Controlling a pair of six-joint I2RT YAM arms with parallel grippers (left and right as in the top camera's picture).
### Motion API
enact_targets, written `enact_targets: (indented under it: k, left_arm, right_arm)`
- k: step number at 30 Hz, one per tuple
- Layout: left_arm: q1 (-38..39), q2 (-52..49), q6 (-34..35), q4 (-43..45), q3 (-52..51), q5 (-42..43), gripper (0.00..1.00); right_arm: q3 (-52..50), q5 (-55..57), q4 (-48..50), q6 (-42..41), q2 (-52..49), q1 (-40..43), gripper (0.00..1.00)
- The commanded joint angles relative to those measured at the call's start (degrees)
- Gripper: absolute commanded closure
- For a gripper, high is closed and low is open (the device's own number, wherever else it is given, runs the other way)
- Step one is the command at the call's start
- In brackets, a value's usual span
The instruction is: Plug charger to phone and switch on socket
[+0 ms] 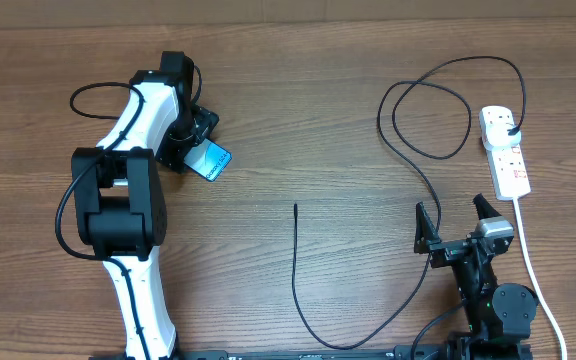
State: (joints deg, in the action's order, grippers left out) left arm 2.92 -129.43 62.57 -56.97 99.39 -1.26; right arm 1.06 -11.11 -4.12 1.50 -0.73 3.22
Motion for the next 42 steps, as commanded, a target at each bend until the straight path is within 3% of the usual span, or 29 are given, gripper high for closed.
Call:
enact_targets:
  k: [1, 42]
  left_arm:
    - [0.55, -2.47, -0.66, 0.68, -1.86, 2.34, 0.00]
    - [0.55, -2.47, -0.66, 1.51, -1.86, 2.36, 0.16]
  right_arm:
    - [-0.61, 0.57, 0.20, 0.28, 0.46, -0.44, 0.00]
    - [-0.61, 0.57, 0.20, 0.28, 0.46, -0.44, 0.00]
